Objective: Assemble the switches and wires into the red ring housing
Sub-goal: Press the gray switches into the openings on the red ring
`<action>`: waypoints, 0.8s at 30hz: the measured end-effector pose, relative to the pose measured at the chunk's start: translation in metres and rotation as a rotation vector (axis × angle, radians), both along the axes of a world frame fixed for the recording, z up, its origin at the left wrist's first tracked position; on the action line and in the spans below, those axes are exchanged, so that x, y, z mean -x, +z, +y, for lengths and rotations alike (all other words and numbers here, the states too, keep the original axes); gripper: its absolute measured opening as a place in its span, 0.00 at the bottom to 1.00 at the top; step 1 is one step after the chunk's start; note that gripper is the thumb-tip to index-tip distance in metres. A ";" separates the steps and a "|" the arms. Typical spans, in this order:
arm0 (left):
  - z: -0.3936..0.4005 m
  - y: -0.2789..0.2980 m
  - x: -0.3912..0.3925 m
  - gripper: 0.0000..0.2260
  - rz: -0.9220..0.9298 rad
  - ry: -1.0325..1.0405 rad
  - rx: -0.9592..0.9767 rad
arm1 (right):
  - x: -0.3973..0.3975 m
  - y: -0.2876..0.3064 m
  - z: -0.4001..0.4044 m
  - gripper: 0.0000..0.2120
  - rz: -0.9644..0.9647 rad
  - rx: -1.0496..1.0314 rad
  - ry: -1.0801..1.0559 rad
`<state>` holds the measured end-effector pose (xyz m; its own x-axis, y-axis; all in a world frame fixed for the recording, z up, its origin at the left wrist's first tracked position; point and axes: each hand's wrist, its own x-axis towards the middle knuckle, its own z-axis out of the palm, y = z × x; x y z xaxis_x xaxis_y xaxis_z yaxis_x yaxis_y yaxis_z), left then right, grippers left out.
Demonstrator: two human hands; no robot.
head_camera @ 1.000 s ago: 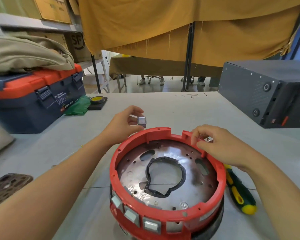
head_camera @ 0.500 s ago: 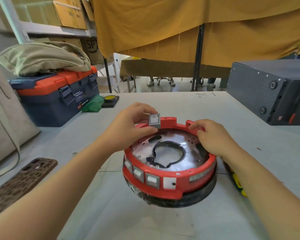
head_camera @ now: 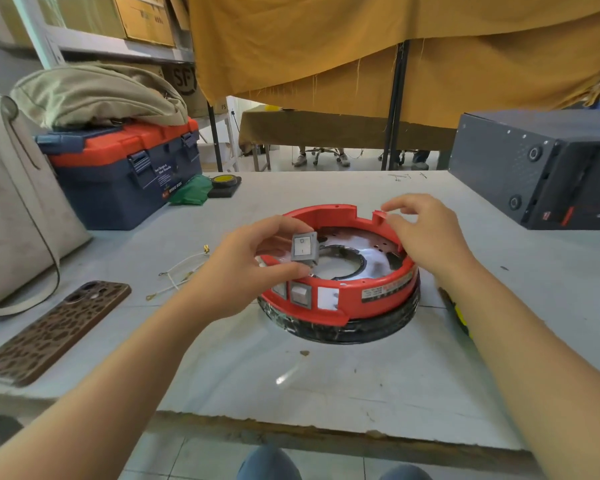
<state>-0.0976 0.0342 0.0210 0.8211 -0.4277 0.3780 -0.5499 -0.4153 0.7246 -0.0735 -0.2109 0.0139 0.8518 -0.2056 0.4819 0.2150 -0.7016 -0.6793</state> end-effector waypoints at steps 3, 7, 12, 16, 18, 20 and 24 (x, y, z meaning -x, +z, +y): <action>0.007 -0.005 0.005 0.16 -0.004 0.013 0.062 | 0.032 0.009 0.012 0.05 0.108 0.022 0.362; 0.007 -0.015 0.011 0.17 -0.009 0.015 0.119 | 0.055 0.000 0.030 0.03 0.211 0.198 0.538; 0.004 -0.027 0.020 0.18 -0.092 0.005 0.088 | 0.054 -0.005 0.031 0.11 0.132 0.211 0.506; -0.005 -0.028 0.020 0.18 -0.189 0.001 -0.021 | 0.044 -0.004 0.027 0.08 0.141 0.216 0.481; -0.011 -0.028 0.018 0.17 -0.242 -0.013 -0.099 | 0.041 -0.002 0.024 0.09 0.160 0.234 0.481; -0.017 -0.027 0.015 0.16 -0.285 -0.040 -0.156 | 0.038 0.000 0.021 0.11 0.168 0.230 0.489; -0.031 -0.026 0.006 0.15 -0.335 -0.079 -0.240 | 0.029 0.003 0.014 0.12 0.190 0.230 0.514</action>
